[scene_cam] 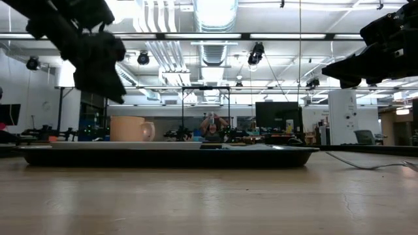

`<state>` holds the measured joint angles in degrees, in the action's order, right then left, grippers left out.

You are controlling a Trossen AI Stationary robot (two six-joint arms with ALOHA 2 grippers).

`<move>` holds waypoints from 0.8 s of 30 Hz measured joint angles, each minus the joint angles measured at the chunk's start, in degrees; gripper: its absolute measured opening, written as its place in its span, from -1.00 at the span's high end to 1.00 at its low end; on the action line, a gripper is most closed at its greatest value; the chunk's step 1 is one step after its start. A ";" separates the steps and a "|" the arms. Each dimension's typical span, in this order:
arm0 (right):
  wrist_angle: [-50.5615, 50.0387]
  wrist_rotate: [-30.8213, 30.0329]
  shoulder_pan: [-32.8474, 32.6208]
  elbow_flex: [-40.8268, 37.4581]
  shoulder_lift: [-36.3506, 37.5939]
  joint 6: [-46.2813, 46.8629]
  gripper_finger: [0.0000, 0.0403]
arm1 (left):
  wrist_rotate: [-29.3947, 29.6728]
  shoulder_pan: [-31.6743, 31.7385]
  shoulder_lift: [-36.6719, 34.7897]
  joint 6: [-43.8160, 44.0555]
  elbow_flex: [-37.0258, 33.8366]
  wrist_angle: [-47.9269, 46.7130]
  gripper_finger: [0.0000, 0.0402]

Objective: Set up tray
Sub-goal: Put the black bowl on the white plate on the black tray

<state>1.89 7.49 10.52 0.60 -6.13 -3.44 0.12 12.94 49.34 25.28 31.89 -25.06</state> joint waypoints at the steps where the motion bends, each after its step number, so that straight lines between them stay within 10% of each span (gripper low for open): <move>1: 0.00 -0.01 0.02 0.00 0.00 -0.02 0.49 | 0.00 -1.06 0.00 0.00 0.69 0.00 0.29; 24: 0.00 0.00 0.00 0.00 0.00 0.02 0.54 | 8.46 -40.78 0.60 11.78 10.61 0.29 0.29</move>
<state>1.89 7.49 10.52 0.60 -6.13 -3.42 8.58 -27.85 49.95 37.06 42.50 -24.77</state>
